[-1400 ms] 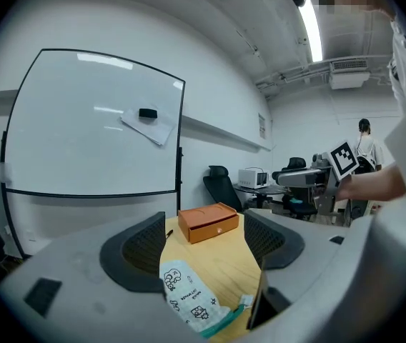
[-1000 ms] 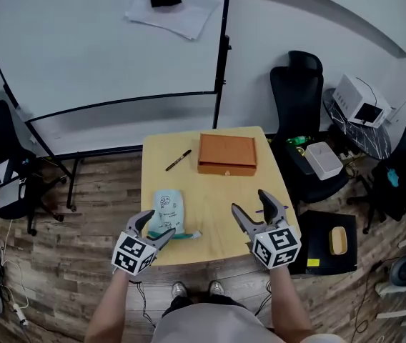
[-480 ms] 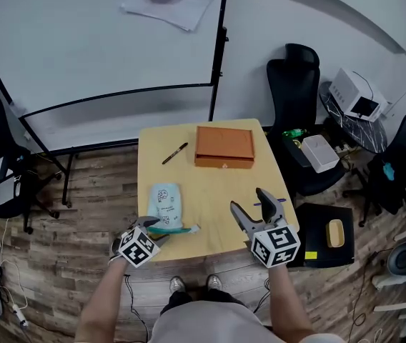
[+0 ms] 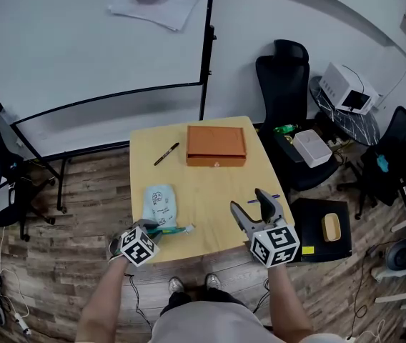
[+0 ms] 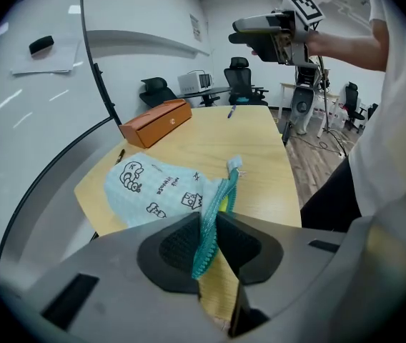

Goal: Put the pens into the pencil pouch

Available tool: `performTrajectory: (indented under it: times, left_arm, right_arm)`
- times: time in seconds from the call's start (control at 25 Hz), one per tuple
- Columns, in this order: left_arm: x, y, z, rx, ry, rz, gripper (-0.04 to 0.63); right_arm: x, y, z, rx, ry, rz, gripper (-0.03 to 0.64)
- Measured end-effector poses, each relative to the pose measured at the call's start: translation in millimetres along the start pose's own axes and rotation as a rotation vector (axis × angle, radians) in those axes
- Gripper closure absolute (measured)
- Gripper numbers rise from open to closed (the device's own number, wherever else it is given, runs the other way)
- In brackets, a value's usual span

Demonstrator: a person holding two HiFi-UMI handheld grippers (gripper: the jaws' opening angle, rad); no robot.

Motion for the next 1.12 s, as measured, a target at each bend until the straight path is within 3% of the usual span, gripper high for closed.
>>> performTrajectory:
  times: [0.16,0.24,0.44,0.68,0.92,1.12]
  left_arm:
    - [6,-9,-4,0.049,0.035,0.015,0.542]
    - [11,-19,-9,0.115,0.055,0.032,0.551]
    - [31,-51,-32,0.417,0.075,0.155,0.555]
    - [46,-83,-52,0.690,0.059,0.295,0.555]
    - [43,-100,-54,0.842,0.062,0.396,0.555]
    - [31,-112,-54,0.879,0.052,0.416,0.555]
  right_arm:
    - [1,1,2,-0.004,0.006,0.000,0.313]
    - [1,1,5,-0.006,0.009,0.002,0.314]
    - [0,0,10,-0.014,0.013,0.010,0.318]
    - [1,-1,26,0.001,0.016,0.012,0.319]
    - [9,7,56,0.026,0.046,-0.018,0.319]
    - [14,20,79,0.028,0.057,-0.055,0.319]
Point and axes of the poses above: the fingertips, and each gripper's own axes: x backward along the fingers, z to its right, y out of its underside, the point moved 5 cm from there along x, backward along the fingers, and after that the axes turned 4 degrees about -y, right-handed, at the moved point
